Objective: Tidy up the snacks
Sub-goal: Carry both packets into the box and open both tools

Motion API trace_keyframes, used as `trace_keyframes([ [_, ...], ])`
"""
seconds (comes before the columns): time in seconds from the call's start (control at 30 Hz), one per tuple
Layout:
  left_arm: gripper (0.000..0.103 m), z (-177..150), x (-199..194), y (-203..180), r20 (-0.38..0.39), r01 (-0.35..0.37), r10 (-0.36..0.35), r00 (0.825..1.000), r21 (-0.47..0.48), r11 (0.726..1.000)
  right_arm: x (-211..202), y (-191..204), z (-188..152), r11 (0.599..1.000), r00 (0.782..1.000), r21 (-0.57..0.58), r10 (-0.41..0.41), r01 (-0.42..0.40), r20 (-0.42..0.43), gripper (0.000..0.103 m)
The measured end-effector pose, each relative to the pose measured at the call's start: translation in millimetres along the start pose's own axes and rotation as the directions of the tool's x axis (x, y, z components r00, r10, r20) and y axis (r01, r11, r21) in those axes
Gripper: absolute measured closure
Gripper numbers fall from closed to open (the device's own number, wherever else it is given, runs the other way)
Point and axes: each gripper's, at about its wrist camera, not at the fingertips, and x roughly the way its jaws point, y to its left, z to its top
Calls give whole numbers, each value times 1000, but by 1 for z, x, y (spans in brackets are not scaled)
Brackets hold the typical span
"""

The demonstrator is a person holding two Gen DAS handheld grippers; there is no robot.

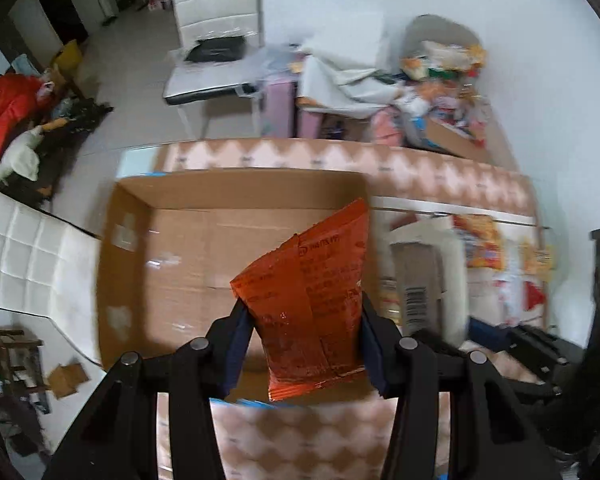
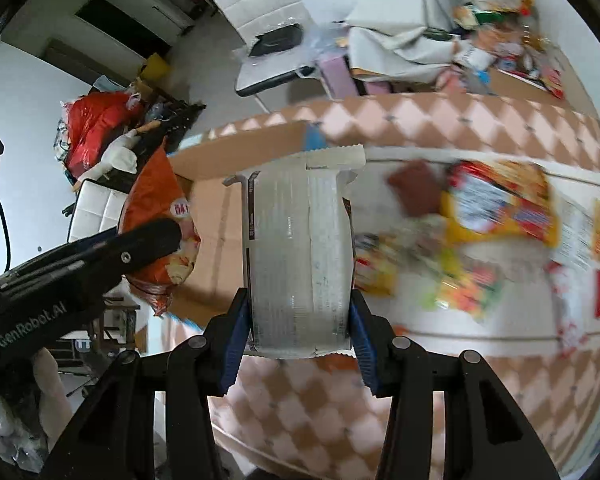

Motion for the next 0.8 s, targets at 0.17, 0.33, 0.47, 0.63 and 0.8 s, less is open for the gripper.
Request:
trace_keyframes([
  [0.17, 57, 22, 43, 70, -66, -44, 43, 997, -22, 999, 67, 65, 39, 998, 998, -28, -57, 56, -22, 53],
  [0.33, 57, 30, 88, 105, -149, -45, 41, 988, -24, 999, 143, 90, 70, 994, 992, -44, -106, 103, -69, 53],
  [0.47, 57, 35, 116, 113, -194, -39, 37, 980, -11, 999, 186, 98, 83, 989, 984, -45, -144, 140, -104, 53],
  [0.63, 55, 36, 135, 109, -220, -36, 36, 975, 6, 999, 215, 98, 89, 985, 976, -49, -173, 168, -135, 53],
  [0.8, 42, 35, 151, 113, -266, -20, 12, 964, -25, 999, 237, 91, 97, 980, 963, -60, -200, 192, -183, 35],
])
